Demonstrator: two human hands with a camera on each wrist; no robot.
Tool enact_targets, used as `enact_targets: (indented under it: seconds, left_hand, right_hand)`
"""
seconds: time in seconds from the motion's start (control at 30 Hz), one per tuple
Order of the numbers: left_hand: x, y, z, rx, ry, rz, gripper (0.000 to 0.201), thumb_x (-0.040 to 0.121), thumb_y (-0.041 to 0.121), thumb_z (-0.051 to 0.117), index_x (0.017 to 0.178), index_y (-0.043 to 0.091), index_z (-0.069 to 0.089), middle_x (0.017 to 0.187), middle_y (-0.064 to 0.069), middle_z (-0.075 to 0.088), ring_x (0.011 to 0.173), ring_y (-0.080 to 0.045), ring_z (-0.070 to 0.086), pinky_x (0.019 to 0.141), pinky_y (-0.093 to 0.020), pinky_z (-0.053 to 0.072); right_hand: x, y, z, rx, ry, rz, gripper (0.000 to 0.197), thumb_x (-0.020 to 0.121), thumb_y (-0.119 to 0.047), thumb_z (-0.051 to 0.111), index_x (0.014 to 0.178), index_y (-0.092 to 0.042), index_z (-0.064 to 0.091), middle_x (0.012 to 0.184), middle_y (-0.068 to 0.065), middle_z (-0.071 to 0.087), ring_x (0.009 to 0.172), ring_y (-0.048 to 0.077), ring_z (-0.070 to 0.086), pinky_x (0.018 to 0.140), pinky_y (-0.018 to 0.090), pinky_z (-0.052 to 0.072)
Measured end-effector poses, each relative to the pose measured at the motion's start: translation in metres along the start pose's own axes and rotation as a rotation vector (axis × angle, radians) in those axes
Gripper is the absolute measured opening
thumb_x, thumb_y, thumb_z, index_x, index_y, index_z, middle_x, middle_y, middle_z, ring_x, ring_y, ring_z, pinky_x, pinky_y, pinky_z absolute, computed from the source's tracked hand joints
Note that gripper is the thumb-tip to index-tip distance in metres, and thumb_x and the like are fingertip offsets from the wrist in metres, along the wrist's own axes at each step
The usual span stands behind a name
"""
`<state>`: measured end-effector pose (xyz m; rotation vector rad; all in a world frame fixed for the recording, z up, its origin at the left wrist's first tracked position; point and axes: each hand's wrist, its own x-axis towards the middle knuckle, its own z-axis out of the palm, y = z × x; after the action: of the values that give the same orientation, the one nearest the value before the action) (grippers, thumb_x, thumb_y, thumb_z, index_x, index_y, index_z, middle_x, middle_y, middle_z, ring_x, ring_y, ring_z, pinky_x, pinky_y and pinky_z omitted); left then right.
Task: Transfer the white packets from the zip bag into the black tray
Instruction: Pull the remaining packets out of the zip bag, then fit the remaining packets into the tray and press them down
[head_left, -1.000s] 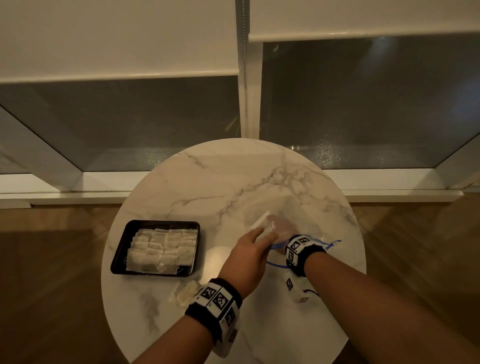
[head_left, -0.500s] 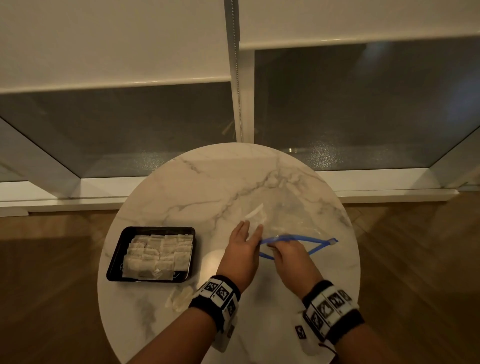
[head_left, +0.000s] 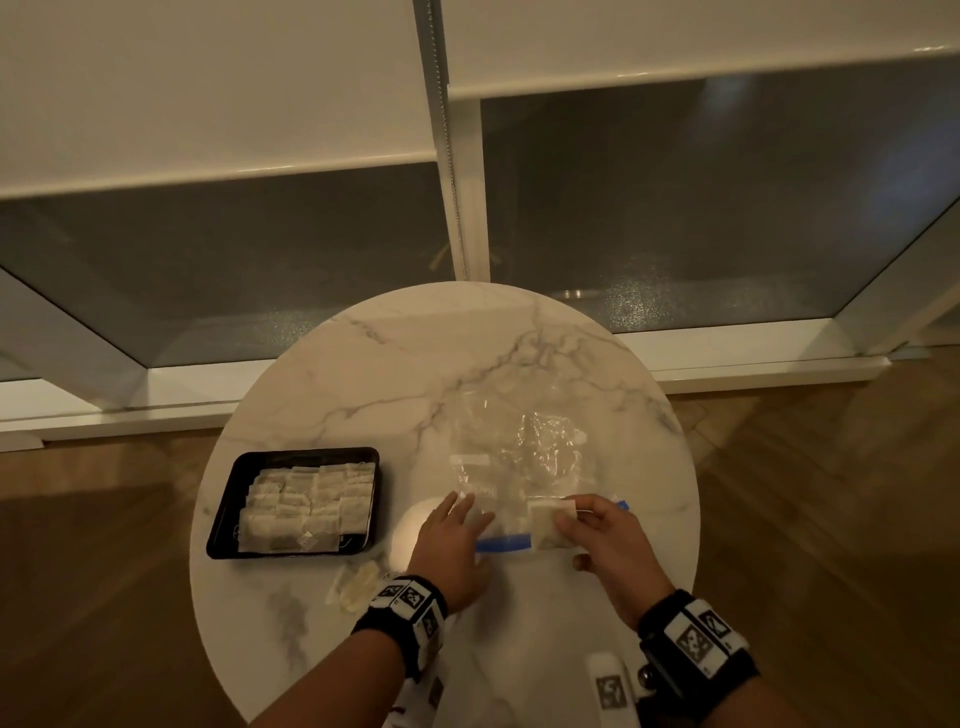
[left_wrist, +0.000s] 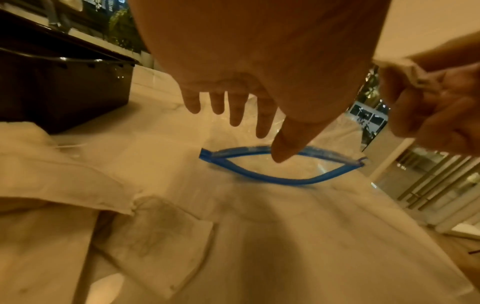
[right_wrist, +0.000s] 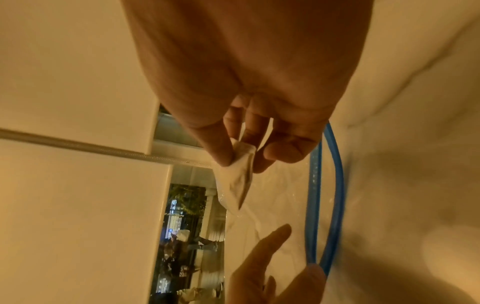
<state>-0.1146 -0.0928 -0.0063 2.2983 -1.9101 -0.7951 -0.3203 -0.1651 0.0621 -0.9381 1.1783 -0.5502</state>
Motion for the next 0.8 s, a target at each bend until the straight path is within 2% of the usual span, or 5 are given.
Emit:
enact_targets:
  seconds: [0.17,0.3,0.5,0.7,0.8]
  left_hand:
    - [-0.020,0.018,-0.029,-0.740,0.179,-0.177,0.021,0.101,0.022,0.053,0.113,0.024,0.071,0.114,0.007,0.069,0.112,-0.014,0.063,0.101,-0.028,0.048]
    - [-0.047,0.028,-0.057,-1.319,0.063,-0.252,0.024,0.103,0.028,0.054,0.114,0.016,0.071,0.106,-0.009,0.075,0.098,-0.023,0.072,0.088,-0.037,0.059]
    - [-0.078,-0.010,-0.069,-1.338,0.245,-0.271,0.016,0.092,0.001,0.066,0.107,0.006,0.069,0.094,-0.017,0.075,0.087,-0.027,0.073,0.080,-0.036,0.061]
    - [-0.101,-0.077,-0.068,-1.275,0.297,-0.304,0.015,0.090,0.001,0.069,0.104,0.004,0.068,0.097,-0.021,0.072,0.089,-0.039,0.070,0.077,-0.037,0.061]
    - [-0.108,-0.099,-0.066,-1.251,0.292,-0.301,0.016,0.089,-0.002,0.068,0.101,0.008,0.070,0.092,-0.014,0.074,0.084,-0.031,0.071,0.075,-0.034,0.060]
  right_hand:
    - [-0.002,0.007,0.013,0.060,-0.016,0.027,0.012,0.090,-0.017,0.069,0.102,-0.013,0.069,0.090,0.004,0.075,0.081,0.015,0.066,0.067,0.033,0.046]
    - [-0.001,0.008,0.037,0.073,-0.081,0.010,0.009,0.089,-0.014,0.070,0.096,-0.009,0.067,0.080,0.005,0.069,0.073,0.016,0.060,0.061,0.030,0.045]
    - [0.003,0.008,0.090,-0.017,-0.183,-0.047,0.008,0.089,-0.011,0.071,0.095,-0.007,0.073,0.086,0.013,0.071,0.074,0.019,0.063,0.062,0.032,0.049]
    - [0.001,0.010,0.143,-0.281,-0.250,-0.117,0.003,0.086,-0.014,0.075,0.086,-0.014,0.077,0.073,-0.001,0.072,0.069,0.008,0.064,0.061,0.026,0.051]
    - [0.002,0.007,0.167,-0.468,-0.317,-0.207,0.007,0.086,-0.013,0.074,0.084,-0.019,0.077,0.072,-0.008,0.072,0.066,0.002,0.063,0.060,0.018,0.050]
